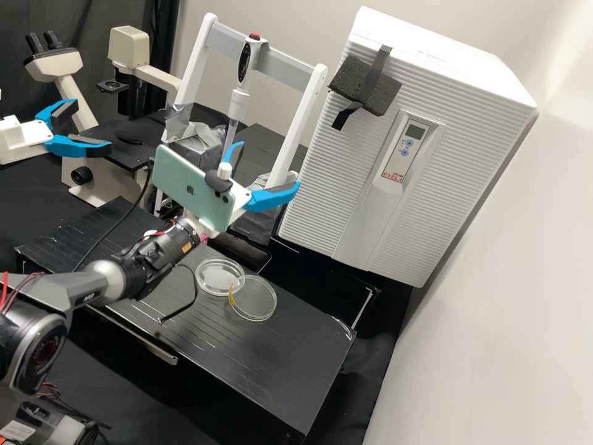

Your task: Use the pipette

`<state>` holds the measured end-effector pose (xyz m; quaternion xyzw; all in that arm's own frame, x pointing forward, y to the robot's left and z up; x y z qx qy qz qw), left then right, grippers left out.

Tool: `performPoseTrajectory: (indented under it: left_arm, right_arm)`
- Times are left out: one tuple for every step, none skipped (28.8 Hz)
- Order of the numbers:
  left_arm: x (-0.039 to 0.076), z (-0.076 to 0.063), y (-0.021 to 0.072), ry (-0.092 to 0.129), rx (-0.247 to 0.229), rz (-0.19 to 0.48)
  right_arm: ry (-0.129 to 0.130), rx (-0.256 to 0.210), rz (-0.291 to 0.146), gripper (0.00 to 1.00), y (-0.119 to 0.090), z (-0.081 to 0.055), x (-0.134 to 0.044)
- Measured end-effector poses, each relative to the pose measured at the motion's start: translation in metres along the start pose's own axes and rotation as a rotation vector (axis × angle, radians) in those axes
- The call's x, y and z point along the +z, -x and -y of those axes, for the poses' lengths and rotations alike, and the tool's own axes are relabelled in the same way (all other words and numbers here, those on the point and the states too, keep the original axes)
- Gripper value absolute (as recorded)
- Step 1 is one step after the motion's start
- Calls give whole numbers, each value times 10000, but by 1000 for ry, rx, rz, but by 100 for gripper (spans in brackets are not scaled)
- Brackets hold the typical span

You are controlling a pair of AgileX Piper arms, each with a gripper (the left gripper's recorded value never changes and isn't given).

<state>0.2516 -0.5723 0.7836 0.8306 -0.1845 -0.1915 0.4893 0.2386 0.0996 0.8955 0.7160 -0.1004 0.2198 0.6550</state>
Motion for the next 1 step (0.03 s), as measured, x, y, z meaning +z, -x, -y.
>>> performPoseTrajectory:
  left_arm:
    - [2, -7, 1, 0, 4, 1]
  right_arm:
    - [-9, 11, 2, 100, 31, -10, 35]
